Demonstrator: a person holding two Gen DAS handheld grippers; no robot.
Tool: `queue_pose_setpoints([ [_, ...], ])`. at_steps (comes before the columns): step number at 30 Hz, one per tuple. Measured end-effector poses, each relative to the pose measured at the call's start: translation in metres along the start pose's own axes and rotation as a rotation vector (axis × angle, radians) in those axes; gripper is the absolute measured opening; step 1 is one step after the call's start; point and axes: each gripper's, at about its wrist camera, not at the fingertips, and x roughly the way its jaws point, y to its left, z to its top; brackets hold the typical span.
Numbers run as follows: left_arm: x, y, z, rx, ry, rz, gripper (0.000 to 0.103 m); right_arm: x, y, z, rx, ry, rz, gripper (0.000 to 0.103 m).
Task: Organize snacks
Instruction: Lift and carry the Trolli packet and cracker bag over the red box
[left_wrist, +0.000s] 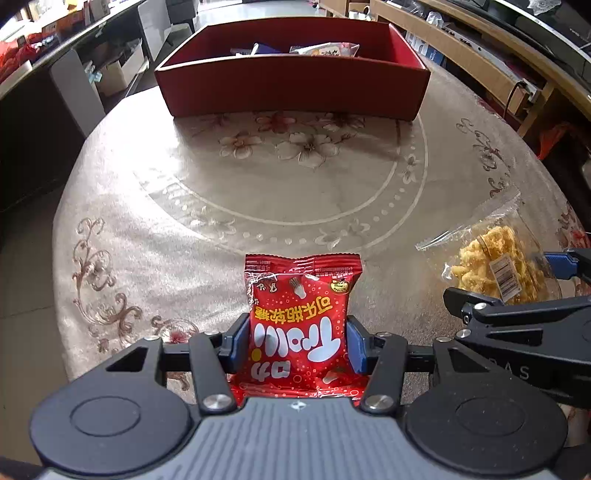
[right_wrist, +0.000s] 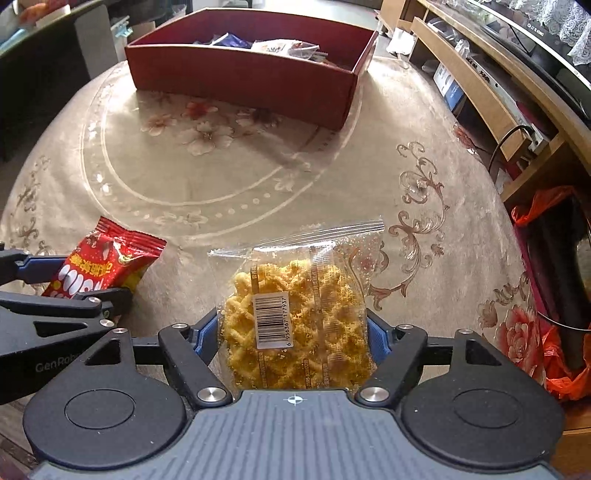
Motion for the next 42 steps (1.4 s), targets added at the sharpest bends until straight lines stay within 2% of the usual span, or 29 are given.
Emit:
queue_pose_setpoints([
  [4, -0.003, -0.001, 0.000, 0.007, -0.012, -0.003, 0.048, -0.001, 0.000, 0.001, 0.003, -0.004, -0.003, 0.080],
  [10, -0.003, 0.014, 0.007, -0.062, 0.003, -0.049, 0.048, -0.003, -0.004, 0.006, 0.022, -0.016, 0.008, 0.080],
  [21, -0.010, 0.021, 0.019, -0.058, -0.051, 0.001, 0.048, -0.007, 0.000, 0.024, 0.022, -0.049, 0.008, 0.080],
  [42, -0.021, 0.032, 0.076, -0.025, -0.179, 0.074, 0.048, -0.018, -0.003, 0.078, 0.070, -0.170, 0.010, 0.080],
])
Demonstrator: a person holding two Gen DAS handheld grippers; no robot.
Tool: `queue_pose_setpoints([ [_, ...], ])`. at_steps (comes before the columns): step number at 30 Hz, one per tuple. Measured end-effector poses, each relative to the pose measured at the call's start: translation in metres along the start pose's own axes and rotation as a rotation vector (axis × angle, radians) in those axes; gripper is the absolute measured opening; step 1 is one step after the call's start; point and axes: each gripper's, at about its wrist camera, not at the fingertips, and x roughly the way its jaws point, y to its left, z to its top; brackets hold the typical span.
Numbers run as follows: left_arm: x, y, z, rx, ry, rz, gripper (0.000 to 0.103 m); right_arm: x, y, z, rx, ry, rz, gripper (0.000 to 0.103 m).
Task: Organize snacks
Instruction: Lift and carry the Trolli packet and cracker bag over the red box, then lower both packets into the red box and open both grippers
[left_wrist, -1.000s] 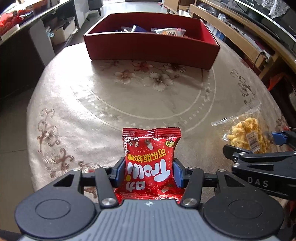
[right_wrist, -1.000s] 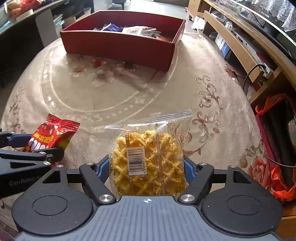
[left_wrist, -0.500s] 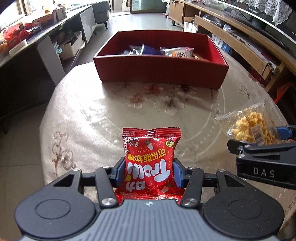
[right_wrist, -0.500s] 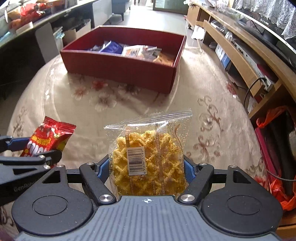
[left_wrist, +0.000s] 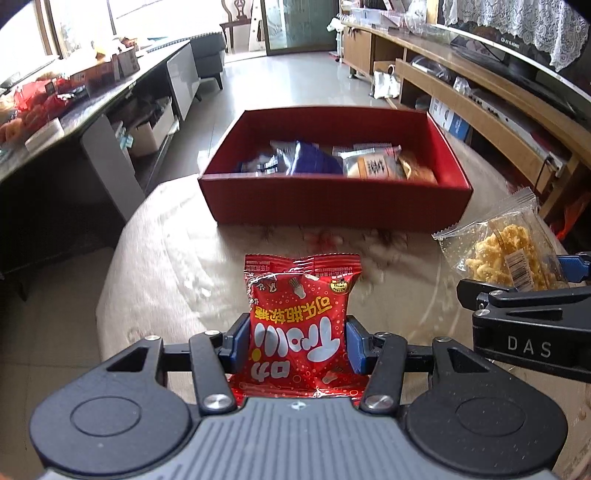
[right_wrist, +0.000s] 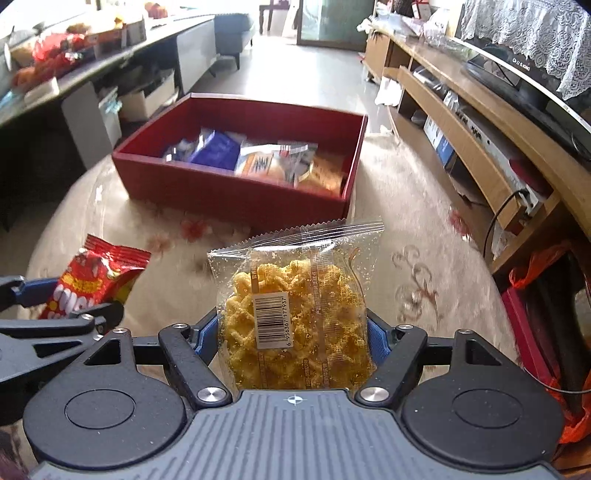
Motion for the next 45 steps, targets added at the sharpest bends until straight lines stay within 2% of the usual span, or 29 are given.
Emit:
queue_pose_setpoints([
  [24, 0.024, 0.007, 0.095, -0.047, -0.110, 0.023, 0.048, 0.025, -0.015, 0.077, 0.104, -0.100, 0.018, 0.080],
  [36, 0.054, 0.008, 0.132, -0.065, -0.128, 0.045, 0.048, 0.051, -0.019, 0.107, 0.121, -0.119, 0.022, 0.080],
  [45, 0.084, 0.007, 0.147, -0.070, -0.115, 0.063, 0.048, 0.080, -0.023, 0.114, 0.152, -0.112, 0.039, 0.080],
])
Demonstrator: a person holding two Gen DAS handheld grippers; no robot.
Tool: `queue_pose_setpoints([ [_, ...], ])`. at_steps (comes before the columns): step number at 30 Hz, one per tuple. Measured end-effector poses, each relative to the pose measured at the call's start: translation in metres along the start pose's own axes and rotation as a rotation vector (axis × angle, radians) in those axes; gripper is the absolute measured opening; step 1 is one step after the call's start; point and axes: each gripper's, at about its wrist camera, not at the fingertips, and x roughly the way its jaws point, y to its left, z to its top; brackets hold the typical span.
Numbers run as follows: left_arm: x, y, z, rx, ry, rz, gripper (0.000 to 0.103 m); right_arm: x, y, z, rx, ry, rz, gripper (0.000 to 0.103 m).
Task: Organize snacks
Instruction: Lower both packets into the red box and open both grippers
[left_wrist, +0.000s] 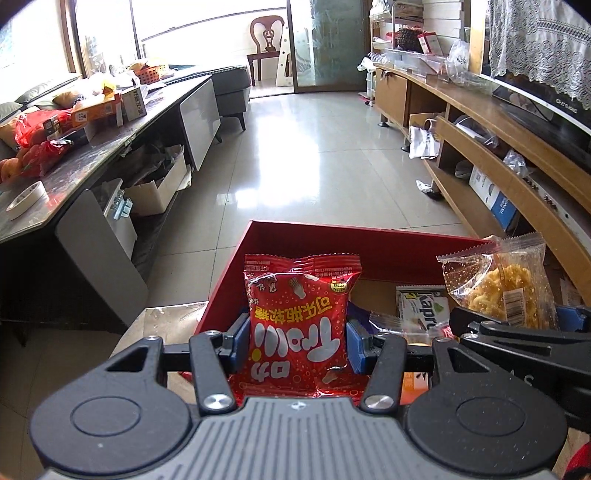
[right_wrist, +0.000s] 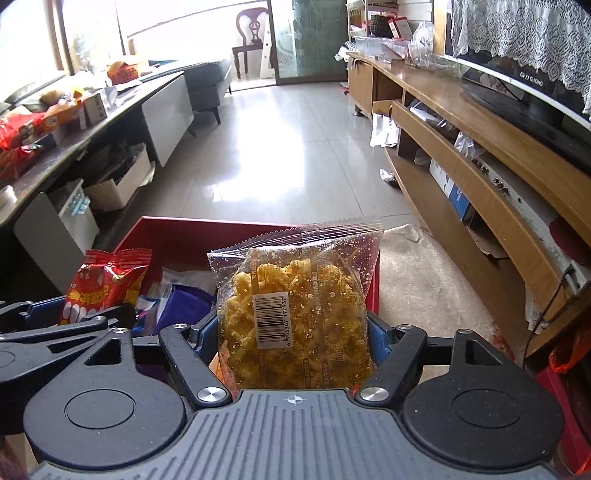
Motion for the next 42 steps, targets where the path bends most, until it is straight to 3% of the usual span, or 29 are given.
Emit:
queue_pose_setpoints([
  [20, 0.040, -0.001, -0.001, 0.000, 0.060, 0.034, 0.048, 0.028, 0.008, -0.001, -0.064, 0.010, -0.045, 0.083],
  [34, 0.029, 0.000, 0.001, 0.003, 0.044, 0.036, 0.056, 0.022, 0.001, 0.005, -0.035, -0.008, -0.027, 0.088],
  [42, 0.007, 0.000, -0.001, 0.028, 0.011, 0.058, 0.062, 0.001, -0.001, 0.005, -0.040, -0.031, -0.061, 0.089],
])
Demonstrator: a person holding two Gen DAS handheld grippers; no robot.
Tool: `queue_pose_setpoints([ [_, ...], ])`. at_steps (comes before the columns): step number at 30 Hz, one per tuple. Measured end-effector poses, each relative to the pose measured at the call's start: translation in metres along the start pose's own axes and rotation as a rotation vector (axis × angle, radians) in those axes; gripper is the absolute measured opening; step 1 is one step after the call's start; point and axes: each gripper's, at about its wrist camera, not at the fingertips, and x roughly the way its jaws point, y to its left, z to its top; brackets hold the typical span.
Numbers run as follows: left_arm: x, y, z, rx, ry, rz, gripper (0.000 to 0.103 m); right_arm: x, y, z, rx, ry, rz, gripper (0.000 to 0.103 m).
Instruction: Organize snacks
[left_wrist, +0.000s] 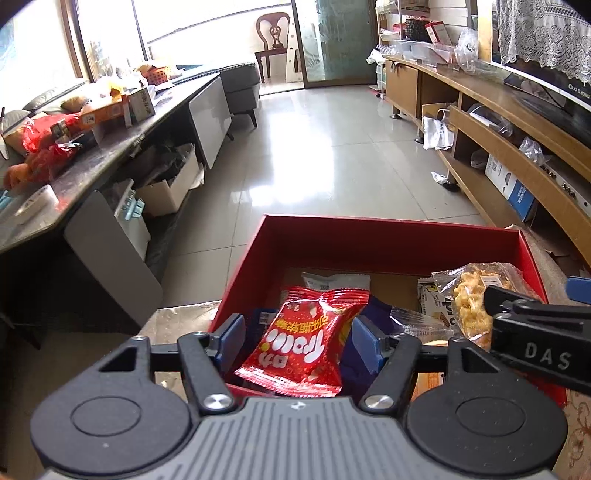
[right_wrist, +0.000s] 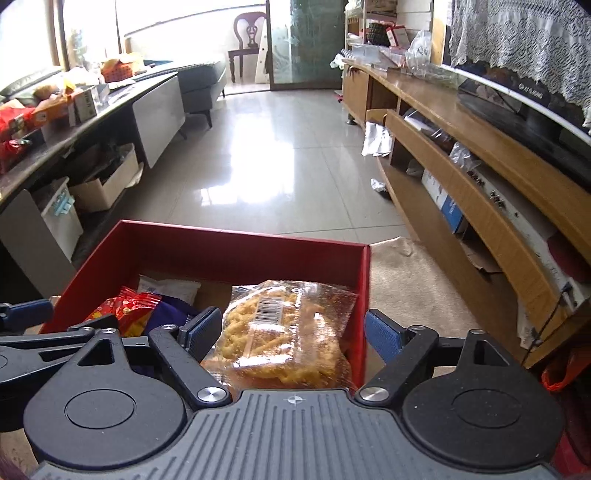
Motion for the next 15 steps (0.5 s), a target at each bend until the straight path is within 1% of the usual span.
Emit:
queue_pose_setpoints([
  [5, -0.017, 0.002, -0.005, 0.003, -0.018, -0.005, 0.063, -0.015, 0.000, -0.001, 0.001, -0.008, -0.019, 0.089],
  [10, -0.033, 0.002, -0.012, 0.010, -0.034, -0.005, 0.064, -0.032, 0.004, -0.004, -0.025, -0.012, -0.039, 0.089],
  [15, -0.052, 0.006, -0.021, -0.003, -0.037, -0.023, 0.067, -0.058, 0.006, -0.012, -0.057, -0.039, -0.085, 0.090],
])
